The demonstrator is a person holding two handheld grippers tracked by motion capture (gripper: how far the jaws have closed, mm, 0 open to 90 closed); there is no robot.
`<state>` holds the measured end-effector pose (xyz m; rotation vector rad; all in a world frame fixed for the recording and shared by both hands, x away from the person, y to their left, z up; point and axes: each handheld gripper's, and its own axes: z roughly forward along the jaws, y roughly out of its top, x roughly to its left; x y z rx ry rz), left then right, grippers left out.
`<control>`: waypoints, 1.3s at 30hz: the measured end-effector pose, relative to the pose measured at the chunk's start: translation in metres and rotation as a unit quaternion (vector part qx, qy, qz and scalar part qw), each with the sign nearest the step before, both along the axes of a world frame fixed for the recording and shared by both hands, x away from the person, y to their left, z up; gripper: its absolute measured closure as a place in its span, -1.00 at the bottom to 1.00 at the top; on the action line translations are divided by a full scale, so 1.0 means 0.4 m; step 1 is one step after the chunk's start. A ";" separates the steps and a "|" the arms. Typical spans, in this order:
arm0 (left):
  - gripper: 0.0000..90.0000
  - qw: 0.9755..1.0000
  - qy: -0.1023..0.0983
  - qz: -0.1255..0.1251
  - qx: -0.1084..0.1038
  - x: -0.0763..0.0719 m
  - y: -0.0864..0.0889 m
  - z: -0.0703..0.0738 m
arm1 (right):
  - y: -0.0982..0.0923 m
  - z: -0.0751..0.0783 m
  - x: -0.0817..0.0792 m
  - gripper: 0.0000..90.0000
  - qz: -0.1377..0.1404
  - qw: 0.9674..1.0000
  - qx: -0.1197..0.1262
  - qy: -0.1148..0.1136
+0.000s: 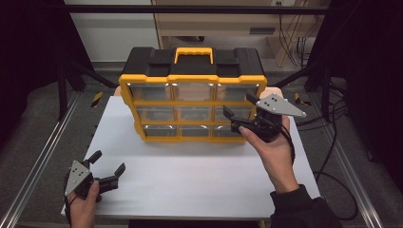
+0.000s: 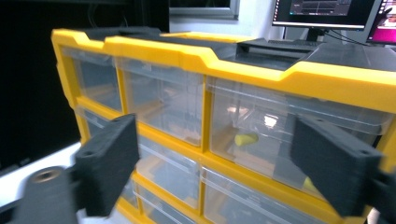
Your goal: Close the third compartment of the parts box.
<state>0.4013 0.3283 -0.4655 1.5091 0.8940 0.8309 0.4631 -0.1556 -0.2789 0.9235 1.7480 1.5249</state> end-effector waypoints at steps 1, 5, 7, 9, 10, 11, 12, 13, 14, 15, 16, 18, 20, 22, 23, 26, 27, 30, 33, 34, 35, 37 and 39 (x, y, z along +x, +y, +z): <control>-0.99 1.000 0.000 0.000 0.000 0.000 0.000 0.000 | -0.004 0.001 0.000 -0.69 0.001 1.000 0.004 0.000; -0.99 1.000 -0.001 0.001 -0.002 -0.001 0.004 0.000 | -0.018 0.001 0.004 -0.73 0.002 1.000 0.014 0.001; -0.99 1.000 -0.001 0.001 -0.005 -0.001 0.004 0.000 | -0.026 0.001 0.007 -0.74 0.001 1.000 0.019 0.002; -0.99 1.000 -0.001 0.002 -0.005 -0.001 0.005 0.000 | -0.033 0.001 0.009 -0.75 0.002 1.000 0.021 0.004; -0.99 1.000 0.000 0.002 -0.004 -0.001 0.004 0.000 | -0.036 0.001 0.009 -0.75 0.001 1.000 0.022 0.006; -0.99 1.000 -0.001 0.002 -0.002 -0.001 0.004 0.000 | -0.040 0.000 0.009 -0.74 0.001 1.000 0.022 0.007; -0.99 1.000 0.000 0.002 -0.001 -0.001 0.003 0.000 | -0.042 -0.001 0.008 -0.75 0.000 1.000 0.024 0.007; -0.99 1.000 0.000 0.001 -0.001 -0.001 0.003 0.000 | -0.046 -0.002 0.007 -0.76 0.001 1.000 0.023 0.006; -0.99 1.000 -0.001 0.001 0.000 -0.001 0.003 0.000 | -0.049 -0.002 0.006 -0.76 0.000 1.000 0.022 0.007; -0.99 1.000 0.000 0.001 0.000 -0.001 0.003 0.000 | -0.053 -0.003 0.006 -0.76 -0.001 1.000 0.020 0.007; -0.99 1.000 0.000 0.001 0.000 -0.001 0.003 0.000 | -0.057 -0.003 0.004 -0.77 -0.003 1.000 0.020 0.009; -0.99 1.000 0.000 0.002 -0.001 -0.001 0.004 0.000 | -0.065 -0.002 0.003 -0.78 -0.006 1.000 0.021 0.006; -0.99 1.000 0.000 0.001 -0.001 -0.001 0.004 0.000 | -0.075 -0.001 -0.001 -0.80 -0.011 1.000 0.022 0.005; -0.99 1.000 0.000 0.001 -0.001 -0.001 0.003 0.000 | -0.085 -0.002 -0.003 -0.82 -0.013 1.000 0.024 0.005; -0.99 1.000 0.000 0.000 -0.002 -0.001 0.003 0.000 | -0.090 -0.003 -0.005 -0.83 -0.015 1.000 0.025 0.005; -0.99 1.000 0.000 0.000 -0.003 -0.001 0.003 0.000 | -0.106 -0.007 -0.007 -0.86 -0.018 0.999 0.026 0.005; -0.99 1.000 0.000 0.000 -0.003 -0.001 0.003 0.000 | -0.113 -0.009 -0.008 -0.86 -0.019 0.999 0.027 0.007; -0.99 1.000 -0.002 0.001 -0.006 -0.002 0.004 0.001 | -0.129 -0.013 -0.012 -0.89 -0.022 0.999 0.029 0.006; -0.99 1.000 -0.003 0.001 -0.010 -0.002 0.006 0.001 | -0.146 -0.015 -0.018 -0.89 -0.027 0.999 0.030 0.004; -0.99 1.000 -0.003 0.001 -0.010 -0.002 0.006 0.001 | -0.150 -0.016 -0.019 -0.89 -0.028 0.999 0.031 0.004; -0.99 1.000 -0.003 0.001 -0.009 -0.002 0.006 0.001 | -0.156 -0.018 -0.021 -0.89 -0.031 0.999 0.029 0.003; -0.99 1.000 -0.004 0.001 -0.010 -0.003 0.007 0.001 | -0.168 -0.021 -0.023 -0.89 -0.036 0.999 0.028 0.006; -0.99 1.000 -0.003 0.001 -0.009 -0.003 0.007 0.001 | -0.182 -0.027 -0.024 -0.89 -0.044 0.999 0.029 0.006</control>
